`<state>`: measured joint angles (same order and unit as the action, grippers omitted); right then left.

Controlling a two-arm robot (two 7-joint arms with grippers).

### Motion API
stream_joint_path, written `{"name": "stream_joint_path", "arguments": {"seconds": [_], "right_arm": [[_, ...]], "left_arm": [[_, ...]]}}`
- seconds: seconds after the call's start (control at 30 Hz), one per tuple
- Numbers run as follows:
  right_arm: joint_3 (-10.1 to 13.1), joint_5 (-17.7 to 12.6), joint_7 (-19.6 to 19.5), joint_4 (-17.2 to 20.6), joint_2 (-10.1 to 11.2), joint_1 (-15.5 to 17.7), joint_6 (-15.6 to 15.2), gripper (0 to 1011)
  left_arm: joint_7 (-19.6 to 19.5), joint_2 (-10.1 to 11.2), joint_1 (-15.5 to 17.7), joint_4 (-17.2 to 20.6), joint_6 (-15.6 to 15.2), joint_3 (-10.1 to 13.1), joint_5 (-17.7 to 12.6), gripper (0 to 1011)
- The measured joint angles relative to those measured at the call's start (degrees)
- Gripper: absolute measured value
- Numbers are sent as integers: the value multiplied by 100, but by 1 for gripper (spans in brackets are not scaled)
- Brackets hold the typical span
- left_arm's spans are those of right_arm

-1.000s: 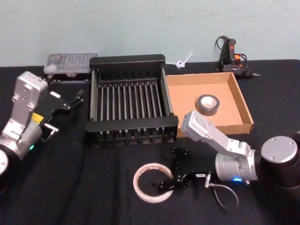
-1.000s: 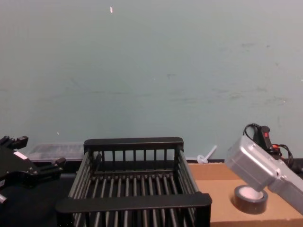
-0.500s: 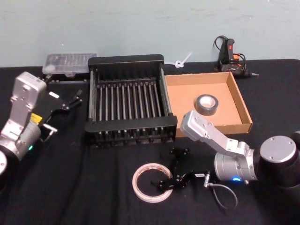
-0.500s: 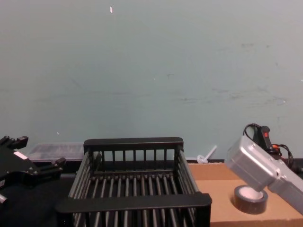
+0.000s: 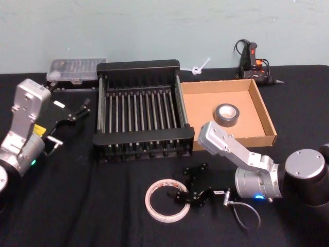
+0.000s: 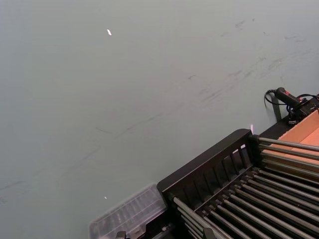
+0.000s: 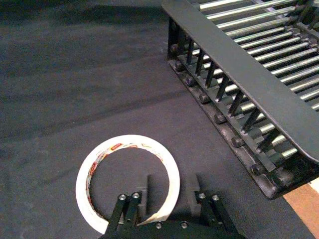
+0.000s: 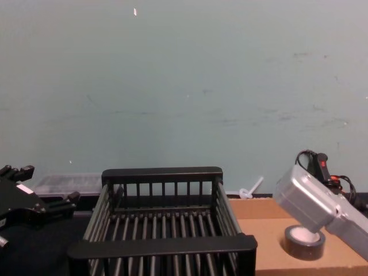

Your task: Pick up the white tape and place it into the black box , Pick up the silver tape and place it into the brown box.

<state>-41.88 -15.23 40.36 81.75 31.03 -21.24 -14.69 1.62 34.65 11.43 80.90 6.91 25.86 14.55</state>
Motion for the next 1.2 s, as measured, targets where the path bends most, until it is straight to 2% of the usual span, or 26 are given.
{"name": "stream_joint_path", "arguments": {"seconds": [0.1, 0.13, 0.2, 0.23, 0.43, 0.9, 1.2], "right_arm": [[0, -2, 0, 0, 0, 0, 0, 427], [0, -2, 0, 0, 0, 0, 0, 366], [0, -3, 0, 0, 0, 0, 0, 346], [0, -4, 0, 0, 0, 0, 0, 285], [0, -5, 0, 0, 0, 0, 0, 107], [3, -12, 1, 0, 0, 3, 4, 100], [107, -186, 105, 126, 82, 20, 159, 100]], "left_arm": [[0, 0, 0, 0, 0, 0, 0, 1001], [0, 0, 0, 0, 0, 0, 0, 1001], [0, 0, 0, 0, 0, 0, 0, 1001], [0, 0, 0, 0, 0, 0, 0, 1001], [0, 0, 0, 0, 0, 0, 0, 1001], [0, 0, 0, 0, 0, 0, 0, 1001], [0, 0, 0, 0, 0, 0, 0, 1001]]}}
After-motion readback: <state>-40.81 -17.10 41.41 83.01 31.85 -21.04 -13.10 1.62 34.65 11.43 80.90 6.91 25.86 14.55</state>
